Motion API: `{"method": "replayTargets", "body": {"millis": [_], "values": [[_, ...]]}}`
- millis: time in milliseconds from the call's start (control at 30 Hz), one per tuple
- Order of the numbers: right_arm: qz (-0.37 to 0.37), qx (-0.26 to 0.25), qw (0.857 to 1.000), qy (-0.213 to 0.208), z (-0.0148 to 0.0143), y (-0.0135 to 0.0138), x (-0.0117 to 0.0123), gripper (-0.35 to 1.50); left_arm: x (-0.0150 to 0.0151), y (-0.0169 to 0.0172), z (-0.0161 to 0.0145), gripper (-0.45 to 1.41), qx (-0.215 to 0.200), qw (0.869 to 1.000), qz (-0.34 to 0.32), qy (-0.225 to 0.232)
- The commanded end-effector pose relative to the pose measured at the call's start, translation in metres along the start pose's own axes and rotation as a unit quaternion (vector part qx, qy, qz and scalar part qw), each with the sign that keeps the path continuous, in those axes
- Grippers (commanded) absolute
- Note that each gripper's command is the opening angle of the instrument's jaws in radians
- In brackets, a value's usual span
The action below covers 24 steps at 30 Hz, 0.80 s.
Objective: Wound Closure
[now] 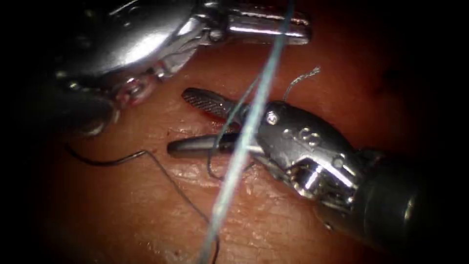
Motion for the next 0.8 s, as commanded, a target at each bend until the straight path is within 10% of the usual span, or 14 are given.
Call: {"method": "replayTargets", "body": {"millis": [33,800], "values": [[0.000,-0.001,1.000,0.003,0.0016,0.0004,0.0000,0.51,-0.0005,-0.0010,0.0005,-0.45,0.001,1.000,0.000,0.004],[0.046,0.048,0.991,0.114,-0.0012,0.0000,0.0016,0.44,-0.0121,-0.0060,-0.0025,-0.45,0.008,1.000,-0.018,0.005]]}}
